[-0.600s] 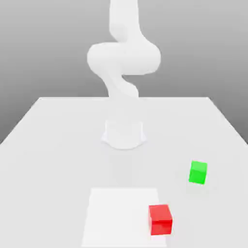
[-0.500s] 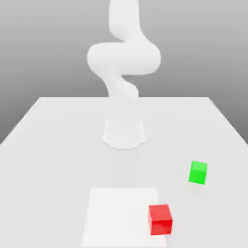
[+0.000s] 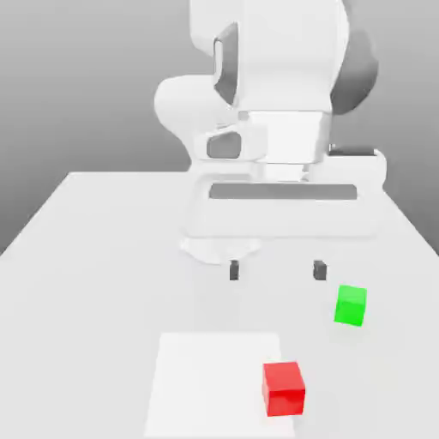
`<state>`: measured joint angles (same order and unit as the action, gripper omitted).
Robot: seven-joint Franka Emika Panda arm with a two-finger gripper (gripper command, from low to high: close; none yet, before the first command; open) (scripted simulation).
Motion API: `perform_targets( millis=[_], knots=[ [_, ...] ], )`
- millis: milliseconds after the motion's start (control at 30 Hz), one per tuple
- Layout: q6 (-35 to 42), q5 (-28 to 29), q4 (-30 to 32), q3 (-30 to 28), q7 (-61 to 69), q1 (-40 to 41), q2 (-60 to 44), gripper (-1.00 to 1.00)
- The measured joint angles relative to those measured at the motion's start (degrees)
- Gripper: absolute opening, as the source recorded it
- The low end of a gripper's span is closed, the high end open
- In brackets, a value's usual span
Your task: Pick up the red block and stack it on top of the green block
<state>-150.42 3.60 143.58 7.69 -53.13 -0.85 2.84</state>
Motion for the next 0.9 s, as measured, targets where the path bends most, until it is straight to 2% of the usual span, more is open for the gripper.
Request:
perform_targets(
  millis=[167, 333, 367, 600, 767, 900],
  knots=[
    [-4.7, -0.2, 2.7, 0.6, -1.0, -1.4, -10.3, 0.00],
    [-12.7, 2.8, 1.8, -1.5, -3.4, -3.1, -20.7, 0.00],
    [-14.0, 3.3, 1.6, -2.1, -3.8, -3.6, -22.2, -1.00],
    [-14.1, 3.5, 1.6, -2.1, -3.9, -3.5, -22.3, -1.00],
    [-6.6, 0.1, 3.0, 0.2, -1.4, -2.1, -13.3, -1.00],
    [-4.5, -3.7, 8.3, 5.6, 2.2, -8.0, -5.8, -1.00]
  ],
)
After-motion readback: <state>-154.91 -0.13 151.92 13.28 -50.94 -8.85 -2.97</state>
